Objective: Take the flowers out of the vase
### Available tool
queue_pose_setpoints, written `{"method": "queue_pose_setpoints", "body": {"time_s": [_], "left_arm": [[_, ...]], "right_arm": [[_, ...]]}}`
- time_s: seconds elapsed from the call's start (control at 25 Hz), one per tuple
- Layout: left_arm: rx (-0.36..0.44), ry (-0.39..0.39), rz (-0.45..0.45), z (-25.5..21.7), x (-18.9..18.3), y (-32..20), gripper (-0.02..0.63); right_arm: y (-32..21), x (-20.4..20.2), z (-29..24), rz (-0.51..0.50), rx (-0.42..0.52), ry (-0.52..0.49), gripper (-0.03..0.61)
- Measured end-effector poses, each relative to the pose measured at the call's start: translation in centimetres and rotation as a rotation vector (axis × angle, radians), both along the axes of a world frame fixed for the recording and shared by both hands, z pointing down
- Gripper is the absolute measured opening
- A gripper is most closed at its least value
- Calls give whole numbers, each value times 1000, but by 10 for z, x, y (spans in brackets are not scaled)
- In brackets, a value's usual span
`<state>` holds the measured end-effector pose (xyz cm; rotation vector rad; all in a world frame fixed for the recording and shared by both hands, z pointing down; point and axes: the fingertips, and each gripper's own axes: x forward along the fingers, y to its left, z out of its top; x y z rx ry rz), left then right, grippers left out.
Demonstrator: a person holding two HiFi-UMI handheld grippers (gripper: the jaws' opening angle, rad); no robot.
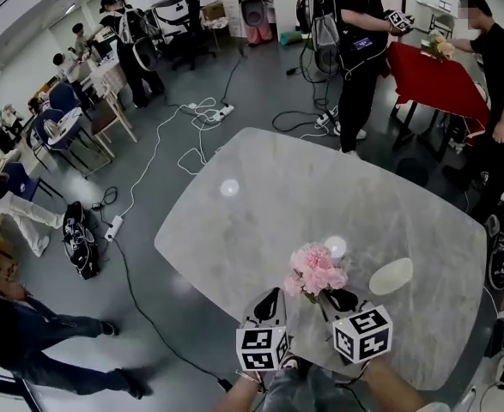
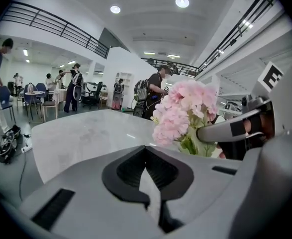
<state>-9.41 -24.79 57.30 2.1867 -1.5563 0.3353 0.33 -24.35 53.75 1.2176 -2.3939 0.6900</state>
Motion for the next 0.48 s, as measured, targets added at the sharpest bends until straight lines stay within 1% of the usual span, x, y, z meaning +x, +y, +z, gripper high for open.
{"method": "queue_pose_setpoints", "body": {"time_s": [0.48], "left_arm": [[-37, 2, -48, 28, -9, -11, 5]], "right_arm": [[-18, -5, 52, -3, -93, 11, 63]]}}
